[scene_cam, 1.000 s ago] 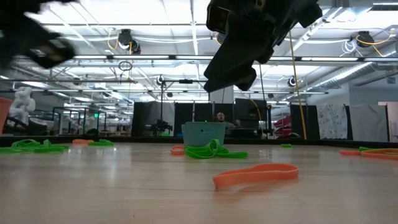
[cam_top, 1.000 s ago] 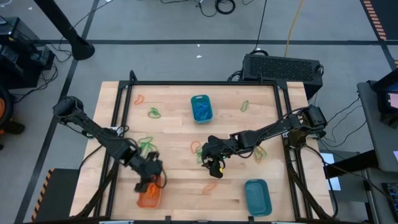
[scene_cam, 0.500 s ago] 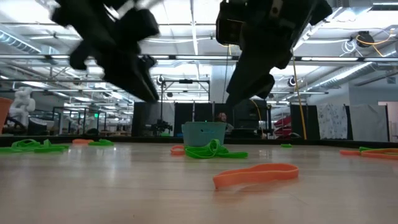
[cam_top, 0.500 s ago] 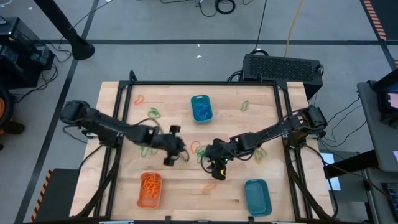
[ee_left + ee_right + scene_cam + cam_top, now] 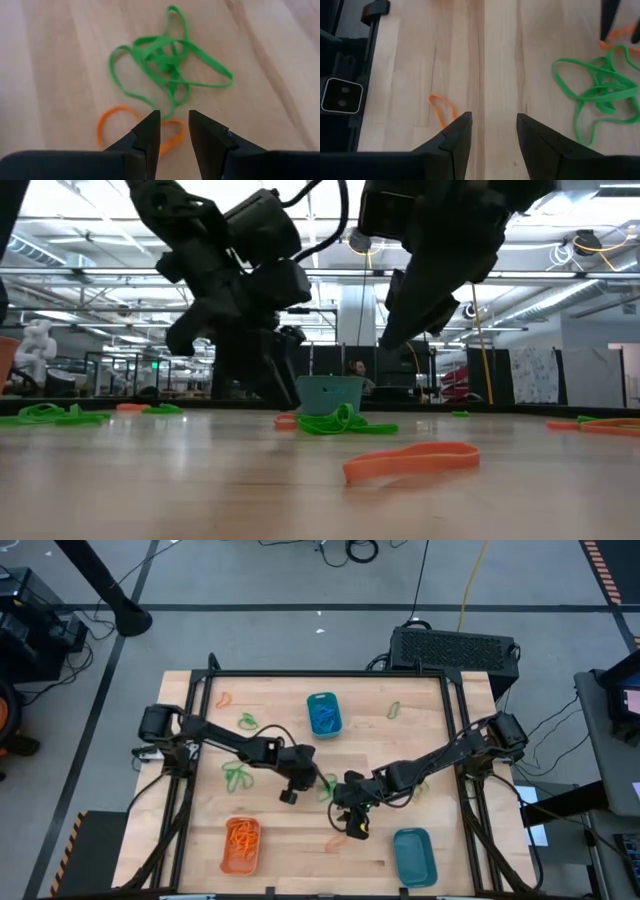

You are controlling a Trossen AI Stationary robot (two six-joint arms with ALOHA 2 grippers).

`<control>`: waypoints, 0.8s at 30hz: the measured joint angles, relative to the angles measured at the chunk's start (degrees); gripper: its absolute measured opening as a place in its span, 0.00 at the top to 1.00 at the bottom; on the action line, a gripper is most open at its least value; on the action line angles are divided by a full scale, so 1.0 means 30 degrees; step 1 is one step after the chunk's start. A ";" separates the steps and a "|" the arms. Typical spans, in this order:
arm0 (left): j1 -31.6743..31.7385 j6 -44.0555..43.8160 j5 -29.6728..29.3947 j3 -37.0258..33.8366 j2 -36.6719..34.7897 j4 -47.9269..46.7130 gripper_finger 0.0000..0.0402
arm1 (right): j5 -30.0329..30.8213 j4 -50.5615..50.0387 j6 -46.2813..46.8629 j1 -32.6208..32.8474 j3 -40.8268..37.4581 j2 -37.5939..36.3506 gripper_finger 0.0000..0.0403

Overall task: Sort rubber bands into baskets
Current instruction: Put the orange rubber band into the orange bin

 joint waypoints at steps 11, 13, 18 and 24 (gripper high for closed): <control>0.0020 0.0008 0.0250 0.0810 0.0475 -0.2071 0.73 | 0.0488 -0.0502 0.0058 0.0232 0.0000 0.0000 0.63; 0.0022 -0.0006 0.0215 0.0793 0.0879 -0.2103 0.73 | 0.0509 -0.0485 0.0058 0.0232 0.0000 0.0000 0.63; 0.0022 -0.0009 0.0263 0.0835 0.1422 -0.1585 0.73 | 0.0888 -0.0529 0.0058 0.0232 0.0000 0.0000 0.63; 0.0022 -0.0007 0.0253 0.0835 0.1461 -0.1401 0.73 | 0.0895 -0.0554 0.0059 0.0232 0.0000 0.0000 0.63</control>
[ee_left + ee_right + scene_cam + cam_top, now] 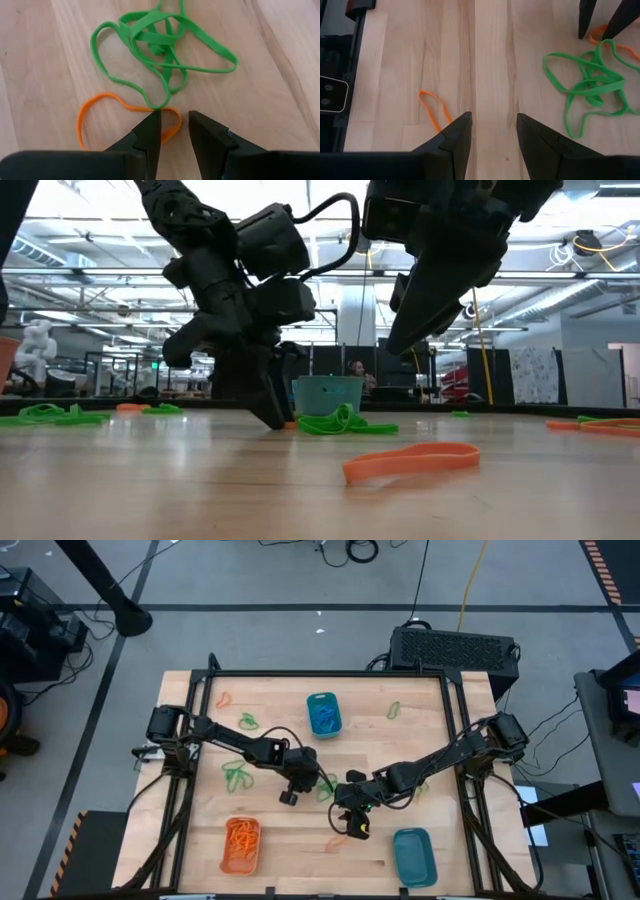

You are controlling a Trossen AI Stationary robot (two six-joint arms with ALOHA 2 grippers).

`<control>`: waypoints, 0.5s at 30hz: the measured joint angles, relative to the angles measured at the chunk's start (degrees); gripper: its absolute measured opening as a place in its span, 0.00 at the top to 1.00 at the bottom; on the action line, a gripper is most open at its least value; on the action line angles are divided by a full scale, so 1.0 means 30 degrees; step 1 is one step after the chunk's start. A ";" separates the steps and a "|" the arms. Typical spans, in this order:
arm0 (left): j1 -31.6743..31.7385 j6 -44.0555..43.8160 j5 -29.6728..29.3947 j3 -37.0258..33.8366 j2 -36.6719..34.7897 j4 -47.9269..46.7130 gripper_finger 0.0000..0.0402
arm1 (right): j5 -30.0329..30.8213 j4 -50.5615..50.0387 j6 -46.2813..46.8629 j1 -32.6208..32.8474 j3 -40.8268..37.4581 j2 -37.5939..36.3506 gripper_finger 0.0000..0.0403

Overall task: Sort rubber bands into baskets
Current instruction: Put the orange rubber band into the orange bin

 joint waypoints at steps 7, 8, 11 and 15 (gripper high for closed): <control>-0.0036 0.0146 -0.0218 -0.0007 0.0034 -0.0012 0.95 | 0.0000 -0.0006 0.0013 0.0000 0.0000 0.0000 0.63; -0.0029 0.0121 -0.0273 0.0009 0.0031 -0.0033 0.97 | 0.0000 -0.0006 0.0013 0.0000 0.0000 0.0000 0.63; -0.0030 0.0080 -0.0311 0.0146 -0.0217 -0.0594 0.98 | 0.0007 -0.0021 0.0279 0.0000 0.0000 0.0000 0.63; -0.0245 0.0042 -0.0476 0.0058 -0.1372 -0.2540 0.99 | 0.0007 -0.0028 0.0515 0.0000 0.0000 0.0000 0.63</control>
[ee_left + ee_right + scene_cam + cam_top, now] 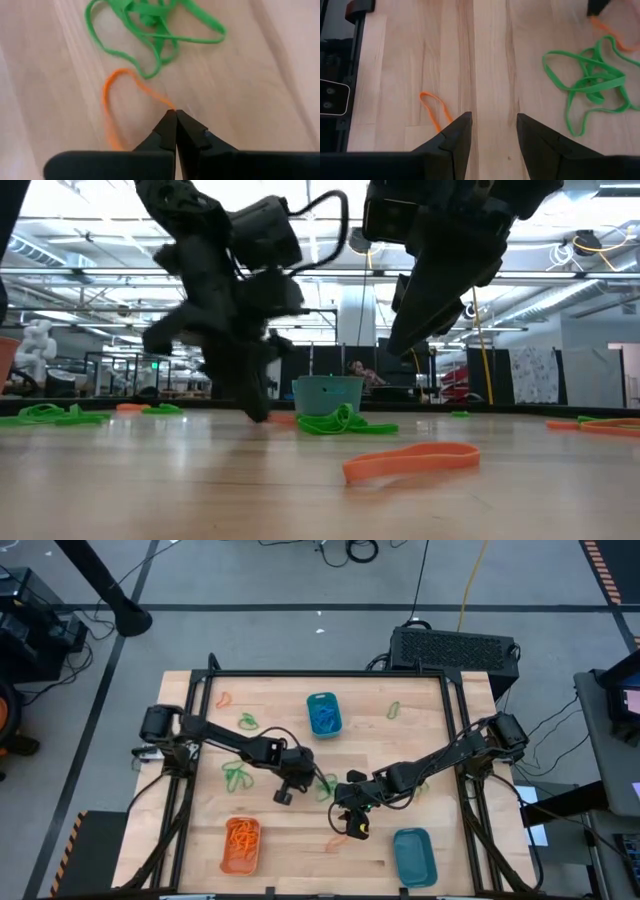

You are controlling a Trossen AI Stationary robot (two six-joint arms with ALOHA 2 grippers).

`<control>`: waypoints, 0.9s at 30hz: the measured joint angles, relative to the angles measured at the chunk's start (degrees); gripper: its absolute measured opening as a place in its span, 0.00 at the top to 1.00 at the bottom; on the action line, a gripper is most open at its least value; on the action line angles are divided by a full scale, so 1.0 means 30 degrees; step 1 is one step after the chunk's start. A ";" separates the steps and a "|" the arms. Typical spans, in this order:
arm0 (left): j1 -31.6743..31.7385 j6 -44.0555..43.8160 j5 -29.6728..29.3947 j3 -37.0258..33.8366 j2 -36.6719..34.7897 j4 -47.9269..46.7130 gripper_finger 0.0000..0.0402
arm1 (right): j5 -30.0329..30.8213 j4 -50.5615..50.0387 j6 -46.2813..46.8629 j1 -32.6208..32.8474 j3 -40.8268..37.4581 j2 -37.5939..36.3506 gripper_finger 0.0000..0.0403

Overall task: Sort rubber bands into baskets
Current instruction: Put the orange rubber band into the orange bin

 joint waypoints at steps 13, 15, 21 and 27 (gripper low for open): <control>-0.3493 -0.4211 0.3075 0.0051 -0.6497 -0.7561 1.00 | 0.0117 0.0366 -0.0001 -0.0073 0.0000 0.0000 0.63; -0.4668 -0.5683 0.3055 0.0051 -0.7643 -0.7727 1.00 | 0.0122 0.0485 -0.0142 -0.0073 0.0000 0.0000 0.63; -0.8657 -1.0057 0.1912 0.0072 -1.0099 -0.7501 1.00 | 0.1039 0.0647 -0.0319 -0.0155 0.0000 0.0000 0.63; -1.2203 -1.3926 -0.0398 -0.0080 -1.0339 -0.7351 1.00 | 0.1030 0.1399 -0.0357 -0.0361 0.0000 0.0000 0.63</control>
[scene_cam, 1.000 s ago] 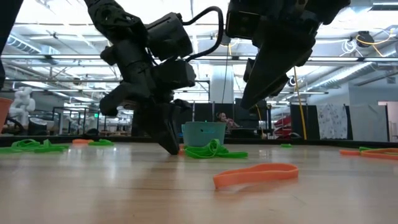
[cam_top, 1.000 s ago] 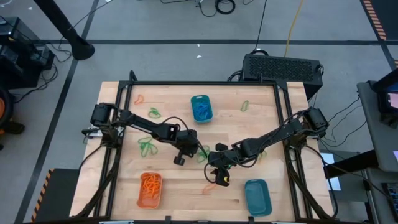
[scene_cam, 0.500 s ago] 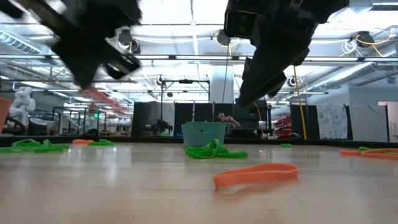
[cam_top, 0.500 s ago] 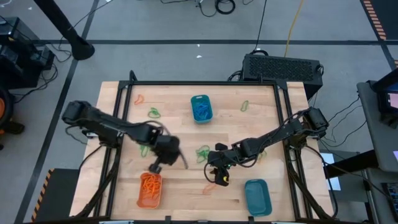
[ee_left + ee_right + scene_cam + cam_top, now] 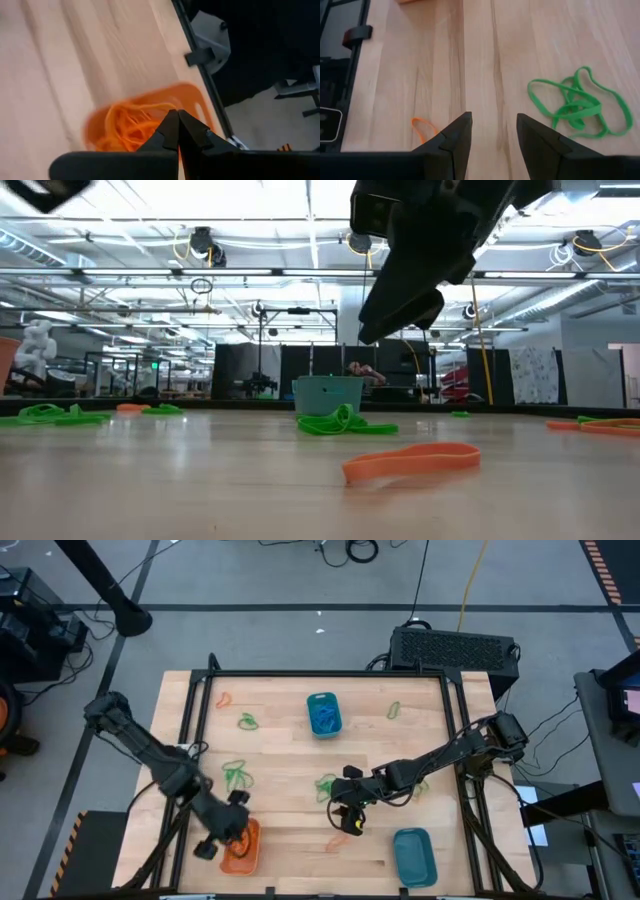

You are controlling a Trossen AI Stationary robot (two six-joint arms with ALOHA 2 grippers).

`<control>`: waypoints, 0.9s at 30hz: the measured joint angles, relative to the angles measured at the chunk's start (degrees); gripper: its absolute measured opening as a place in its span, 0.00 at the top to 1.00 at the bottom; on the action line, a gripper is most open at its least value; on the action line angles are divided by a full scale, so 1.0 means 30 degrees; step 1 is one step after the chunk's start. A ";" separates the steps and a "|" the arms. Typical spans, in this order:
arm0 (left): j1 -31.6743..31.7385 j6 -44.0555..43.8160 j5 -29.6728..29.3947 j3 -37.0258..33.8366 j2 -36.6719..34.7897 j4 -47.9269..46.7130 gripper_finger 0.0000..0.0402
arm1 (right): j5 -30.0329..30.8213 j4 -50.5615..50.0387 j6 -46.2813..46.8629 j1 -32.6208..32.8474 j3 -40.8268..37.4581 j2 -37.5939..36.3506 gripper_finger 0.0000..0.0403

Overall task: Sort rubber bands into baskets
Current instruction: Put the orange rubber band into the orange bin

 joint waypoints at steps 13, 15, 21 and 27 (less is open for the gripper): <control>-0.2546 -0.1497 -0.1439 -0.0634 0.2627 0.1038 1.00 | -0.0054 0.0058 0.1293 -0.0199 0.0000 0.0000 0.63; -0.2546 -0.1490 -0.1332 -0.0634 0.2904 0.0852 1.00 | -0.0075 0.0066 0.1356 -0.0200 0.0000 0.0000 0.63; -0.2539 -0.1136 -0.1304 -0.0634 0.3241 0.0798 0.99 | -0.0112 0.0051 0.1500 -0.0193 0.0000 0.0000 0.63; -0.2539 -0.1118 -0.2185 -0.0634 0.3280 0.0831 0.91 | -0.0120 0.0032 0.1481 -0.0193 0.0000 0.0000 0.63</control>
